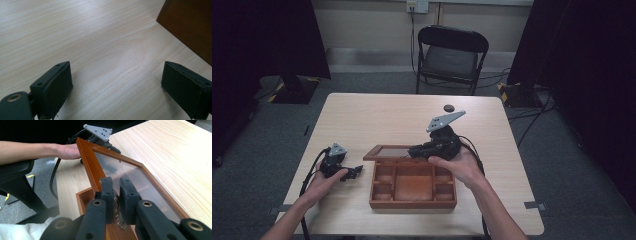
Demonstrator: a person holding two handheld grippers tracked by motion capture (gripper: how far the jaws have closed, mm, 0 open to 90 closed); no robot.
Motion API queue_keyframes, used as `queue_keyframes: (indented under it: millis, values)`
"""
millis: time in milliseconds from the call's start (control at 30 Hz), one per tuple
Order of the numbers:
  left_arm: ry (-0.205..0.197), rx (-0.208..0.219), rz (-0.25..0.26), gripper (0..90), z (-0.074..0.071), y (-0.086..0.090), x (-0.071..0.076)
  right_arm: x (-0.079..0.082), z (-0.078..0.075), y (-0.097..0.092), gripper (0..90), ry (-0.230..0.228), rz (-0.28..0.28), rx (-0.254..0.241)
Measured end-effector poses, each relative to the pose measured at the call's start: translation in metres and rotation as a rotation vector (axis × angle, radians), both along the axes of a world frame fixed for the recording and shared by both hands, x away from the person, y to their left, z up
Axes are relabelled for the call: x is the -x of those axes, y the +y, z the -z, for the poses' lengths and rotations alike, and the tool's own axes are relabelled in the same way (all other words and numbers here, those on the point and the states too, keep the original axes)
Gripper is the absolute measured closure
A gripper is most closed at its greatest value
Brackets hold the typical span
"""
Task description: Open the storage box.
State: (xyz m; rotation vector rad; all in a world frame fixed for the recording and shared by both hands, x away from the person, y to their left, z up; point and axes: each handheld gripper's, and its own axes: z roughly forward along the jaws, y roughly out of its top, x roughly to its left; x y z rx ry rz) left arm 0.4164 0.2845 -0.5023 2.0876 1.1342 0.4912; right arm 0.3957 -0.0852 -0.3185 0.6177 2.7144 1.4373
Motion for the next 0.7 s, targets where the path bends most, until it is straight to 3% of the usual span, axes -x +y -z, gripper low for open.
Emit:
queue_keyframes:
  millis: [700]
  values:
    - [0.001,0.004,-0.001,9.1,0.0001,-0.0002,0.0000,-0.0041,-0.0040,0.0004,82.7,0.001,0.004,0.000]
